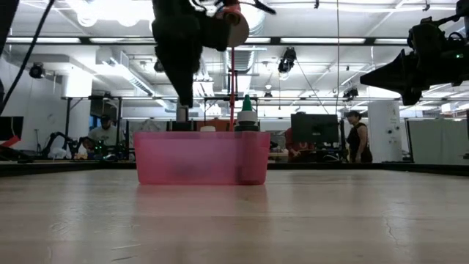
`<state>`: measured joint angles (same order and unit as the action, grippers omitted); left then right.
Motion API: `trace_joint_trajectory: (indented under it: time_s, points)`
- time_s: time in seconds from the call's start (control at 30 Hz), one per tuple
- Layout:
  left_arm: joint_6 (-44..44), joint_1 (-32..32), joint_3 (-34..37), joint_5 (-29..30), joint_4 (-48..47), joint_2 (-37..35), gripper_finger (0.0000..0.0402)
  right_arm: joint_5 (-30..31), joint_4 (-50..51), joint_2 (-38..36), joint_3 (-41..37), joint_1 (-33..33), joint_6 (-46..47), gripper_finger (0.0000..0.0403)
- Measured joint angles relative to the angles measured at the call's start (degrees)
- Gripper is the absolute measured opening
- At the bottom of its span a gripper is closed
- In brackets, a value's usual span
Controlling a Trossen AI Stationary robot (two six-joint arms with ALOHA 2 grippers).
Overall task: Pick & Place food coloring
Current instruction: Put the small black food coloring bottle into the pink bin
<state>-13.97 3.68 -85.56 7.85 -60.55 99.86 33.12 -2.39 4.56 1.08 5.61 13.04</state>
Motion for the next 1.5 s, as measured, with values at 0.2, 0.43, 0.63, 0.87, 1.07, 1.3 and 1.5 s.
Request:
trace_joint_trajectory:
  time_s: [0.2, 0.43, 0.63, 0.87, 1.07, 1.3, 1.5]
  points:
    - [7.3, -1.2, -1.4, 0.0, 1.3, 4.5, 0.0026, 0.0, 0.0, 0.0, 0.0, 0.0, 0.0, 0.0009]
    - [12.9, -2.3, 1.2, -0.3, 5.7, 6.5, 0.0026, 0.0, 0.0, 0.0, 0.0, 0.0, 0.0, 0.0009]
    - [15.4, -3.3, 5.0, -0.5, 10.4, 6.5, 0.0026, 0.0, 0.0, 0.0, 0.0, 0.0, 0.0, 0.0009]
    - [16.7, -3.9, 9.0, -2.6, 15.8, 6.5, 0.0026, 0.0, 0.0, 0.0, 0.0, 0.0, 0.0, 0.0009]
    - [16.8, -4.0, 10.7, -2.9, 17.0, 6.5, 0.0026, 0.0, 0.0, 0.0, 0.0, 0.0, 0.0, 0.0009]
    - [17.8, -4.1, 10.8, -2.9, 18.1, 6.5, 0.0038, 0.0, 0.0, 0.0, 0.0, 0.0, 0.0, 0.0009]
    - [17.9, -4.1, 10.8, -3.1, 18.0, 6.5, 0.0044, 0.0, 0.0, 0.0, 0.0, 0.0, 0.0, 0.0009]
